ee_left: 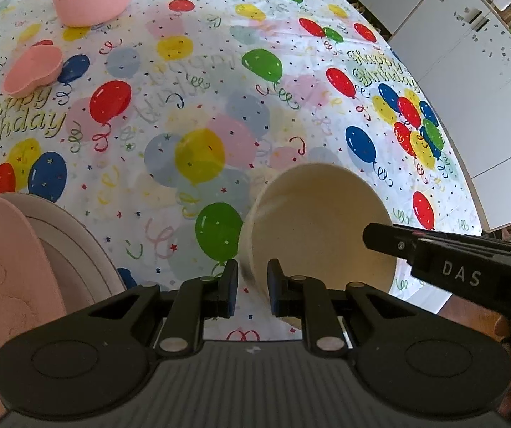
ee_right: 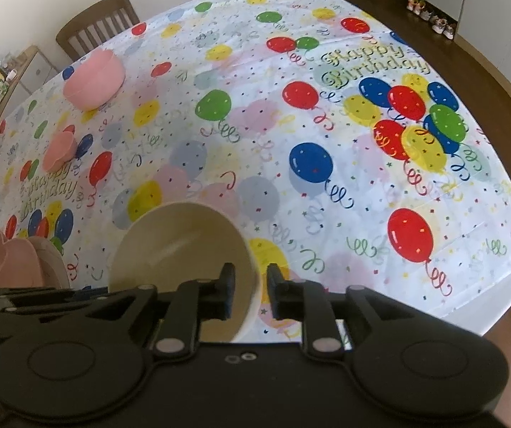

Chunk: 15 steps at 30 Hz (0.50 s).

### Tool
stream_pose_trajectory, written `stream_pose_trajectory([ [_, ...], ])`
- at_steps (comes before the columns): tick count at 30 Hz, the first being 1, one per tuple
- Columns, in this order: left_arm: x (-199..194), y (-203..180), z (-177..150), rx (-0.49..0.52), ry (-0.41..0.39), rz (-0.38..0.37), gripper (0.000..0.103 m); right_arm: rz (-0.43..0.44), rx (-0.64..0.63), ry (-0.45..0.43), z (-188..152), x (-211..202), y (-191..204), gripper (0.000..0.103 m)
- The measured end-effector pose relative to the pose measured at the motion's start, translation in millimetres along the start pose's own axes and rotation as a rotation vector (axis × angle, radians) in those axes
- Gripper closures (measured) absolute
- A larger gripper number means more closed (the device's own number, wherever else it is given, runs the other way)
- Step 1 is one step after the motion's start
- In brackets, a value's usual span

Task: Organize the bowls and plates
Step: 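Lower the cream bowl onto the plate stack and open both grippers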

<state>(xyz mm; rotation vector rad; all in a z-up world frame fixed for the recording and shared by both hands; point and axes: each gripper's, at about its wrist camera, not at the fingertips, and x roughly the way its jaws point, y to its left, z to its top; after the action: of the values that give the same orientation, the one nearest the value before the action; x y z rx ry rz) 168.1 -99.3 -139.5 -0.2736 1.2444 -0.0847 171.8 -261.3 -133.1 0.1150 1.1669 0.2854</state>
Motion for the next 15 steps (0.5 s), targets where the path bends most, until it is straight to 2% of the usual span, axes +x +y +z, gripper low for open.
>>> stream_pose_trajectory([
  [7, -25.3, 3.3, -2.5, 0.024, -0.068, 0.001, 0.086, 0.010, 0.003, -0.038, 1.7, -16.8, 2.8, 0.080],
  [15, -61.3, 10.8, -1.9, 0.039, -0.171, -0.018, 0.086, 0.032, -0.048, -0.114, 2.6, -46.4, 27.6, 0.078],
])
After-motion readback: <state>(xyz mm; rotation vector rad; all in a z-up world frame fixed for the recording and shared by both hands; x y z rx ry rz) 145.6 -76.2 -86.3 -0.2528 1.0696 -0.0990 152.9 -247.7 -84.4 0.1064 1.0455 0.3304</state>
